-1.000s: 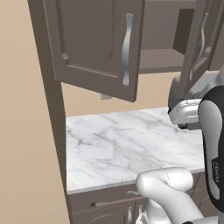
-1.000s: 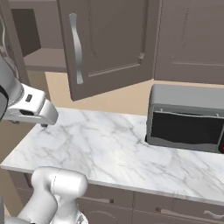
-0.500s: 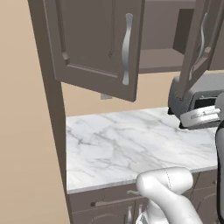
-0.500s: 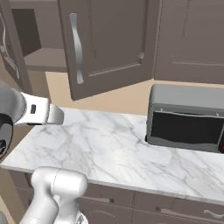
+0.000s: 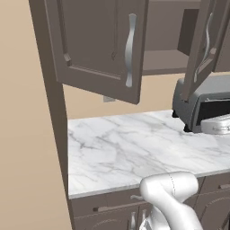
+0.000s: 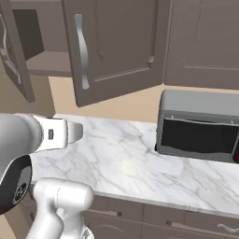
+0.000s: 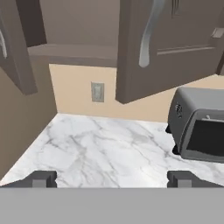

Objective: Close all open cabinet doors.

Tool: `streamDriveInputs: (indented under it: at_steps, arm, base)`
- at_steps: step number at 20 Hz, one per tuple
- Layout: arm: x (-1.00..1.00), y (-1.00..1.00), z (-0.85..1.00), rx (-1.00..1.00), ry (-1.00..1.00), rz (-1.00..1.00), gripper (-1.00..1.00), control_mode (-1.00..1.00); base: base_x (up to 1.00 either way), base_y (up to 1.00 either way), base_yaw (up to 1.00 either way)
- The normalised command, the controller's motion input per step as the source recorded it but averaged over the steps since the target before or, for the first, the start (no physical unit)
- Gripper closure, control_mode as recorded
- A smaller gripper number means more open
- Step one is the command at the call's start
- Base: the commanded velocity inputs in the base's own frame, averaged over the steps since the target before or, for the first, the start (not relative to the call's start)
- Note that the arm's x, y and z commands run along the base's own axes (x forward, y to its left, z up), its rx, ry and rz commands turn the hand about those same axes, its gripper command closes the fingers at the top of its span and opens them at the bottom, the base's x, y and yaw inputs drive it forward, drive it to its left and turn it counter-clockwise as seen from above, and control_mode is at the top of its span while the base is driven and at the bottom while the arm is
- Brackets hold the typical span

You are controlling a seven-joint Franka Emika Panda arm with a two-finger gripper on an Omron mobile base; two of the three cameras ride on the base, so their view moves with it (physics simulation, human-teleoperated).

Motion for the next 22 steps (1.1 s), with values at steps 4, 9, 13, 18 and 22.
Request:
streamDriveInputs:
  at_steps: [4,9,13,18,22]
  arm:
    - [0.00,-0.27,0.05,0.00,-0.20,0.00,-1.00,-1.00]
    - [0.01,-0.12,0.19,0.00,-0.21,0.00,-1.00,-1.00]
    - [0.01,-0.06,0.31,0.00,-0.18,0.01,-1.00,-1.00]
    - [0.11,-0.10,0.17,0.00,-0.11,0.03,-1.00,-1.00]
    - [0.25,-0.19,0.00,0.02,-0.08,0.06,-1.00,-1.00]
  base:
    - [0.00,0.00,0.00]
    - [0.00,0.00,0.00]
    - [0.00,0.00,0.00]
    - [0.00,0.00,0.00]
    - [0.00,0.00,0.00]
